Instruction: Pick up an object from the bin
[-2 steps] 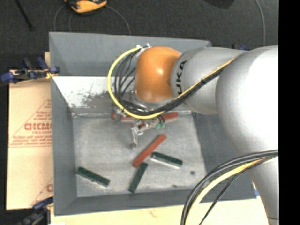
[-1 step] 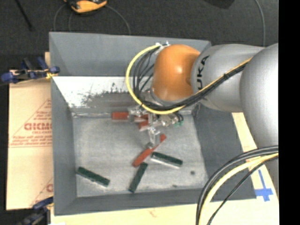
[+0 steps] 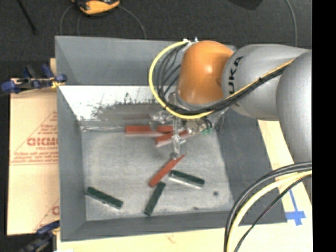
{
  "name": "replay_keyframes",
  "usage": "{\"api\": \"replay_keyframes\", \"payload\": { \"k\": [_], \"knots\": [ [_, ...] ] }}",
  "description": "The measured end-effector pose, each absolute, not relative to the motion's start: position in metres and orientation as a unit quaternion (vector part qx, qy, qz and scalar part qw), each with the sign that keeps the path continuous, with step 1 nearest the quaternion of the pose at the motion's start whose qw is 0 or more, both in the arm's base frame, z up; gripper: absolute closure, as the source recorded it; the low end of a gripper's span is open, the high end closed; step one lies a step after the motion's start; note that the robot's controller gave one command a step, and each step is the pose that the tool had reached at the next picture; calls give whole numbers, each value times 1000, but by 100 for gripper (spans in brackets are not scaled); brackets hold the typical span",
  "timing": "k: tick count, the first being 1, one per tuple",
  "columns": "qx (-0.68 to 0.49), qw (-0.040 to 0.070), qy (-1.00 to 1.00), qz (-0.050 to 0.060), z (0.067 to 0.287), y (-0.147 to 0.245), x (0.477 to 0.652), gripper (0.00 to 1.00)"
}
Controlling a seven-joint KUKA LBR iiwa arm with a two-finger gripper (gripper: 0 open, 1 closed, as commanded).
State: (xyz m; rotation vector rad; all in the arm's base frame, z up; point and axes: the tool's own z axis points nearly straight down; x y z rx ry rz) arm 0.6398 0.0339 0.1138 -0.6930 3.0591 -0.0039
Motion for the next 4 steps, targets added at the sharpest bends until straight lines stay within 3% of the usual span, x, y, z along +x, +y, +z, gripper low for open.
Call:
{"api": "replay_keyframes", "payload": {
  "k": [1, 2, 3, 4],
  "knots": [
    [-131, 4, 991, 1, 97, 84, 615, 0],
    [-101, 3, 995, 2, 86, 81, 620, 0],
    [-174, 1, 985, -1, 98, 81, 590, 0],
    [-285, 1, 958, 0, 83, 21, 592, 100]
  ]
}}
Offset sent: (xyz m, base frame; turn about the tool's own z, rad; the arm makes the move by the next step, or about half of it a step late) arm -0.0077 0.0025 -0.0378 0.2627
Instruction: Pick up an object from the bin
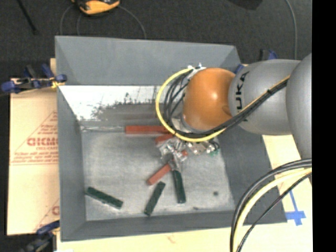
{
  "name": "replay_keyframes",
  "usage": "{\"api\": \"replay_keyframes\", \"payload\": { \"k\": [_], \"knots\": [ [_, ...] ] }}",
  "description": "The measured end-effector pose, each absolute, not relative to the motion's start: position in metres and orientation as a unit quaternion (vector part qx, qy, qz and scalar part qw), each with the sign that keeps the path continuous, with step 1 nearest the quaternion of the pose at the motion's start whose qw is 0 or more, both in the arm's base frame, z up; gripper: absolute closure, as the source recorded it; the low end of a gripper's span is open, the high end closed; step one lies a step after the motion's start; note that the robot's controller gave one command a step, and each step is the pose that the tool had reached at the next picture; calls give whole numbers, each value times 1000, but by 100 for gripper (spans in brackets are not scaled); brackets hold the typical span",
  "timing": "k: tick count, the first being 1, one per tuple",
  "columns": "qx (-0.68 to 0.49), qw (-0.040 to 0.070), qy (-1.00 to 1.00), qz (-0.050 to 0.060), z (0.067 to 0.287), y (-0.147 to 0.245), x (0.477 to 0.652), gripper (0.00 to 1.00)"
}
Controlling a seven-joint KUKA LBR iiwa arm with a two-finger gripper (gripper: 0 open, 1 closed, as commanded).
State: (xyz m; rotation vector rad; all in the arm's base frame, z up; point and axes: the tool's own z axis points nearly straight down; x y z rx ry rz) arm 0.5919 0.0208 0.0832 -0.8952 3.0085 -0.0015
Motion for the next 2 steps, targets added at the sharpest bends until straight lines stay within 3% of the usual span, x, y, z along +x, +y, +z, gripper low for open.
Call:
{"api": "replay_keyframes", "payload": {
  "k": [1, 2],
  "knots": [
    [-285, 1, 959, 0, 83, 21, 592, 100],
    [-274, 3, 962, -1, 233, 18, 578, 100]
  ]
}}
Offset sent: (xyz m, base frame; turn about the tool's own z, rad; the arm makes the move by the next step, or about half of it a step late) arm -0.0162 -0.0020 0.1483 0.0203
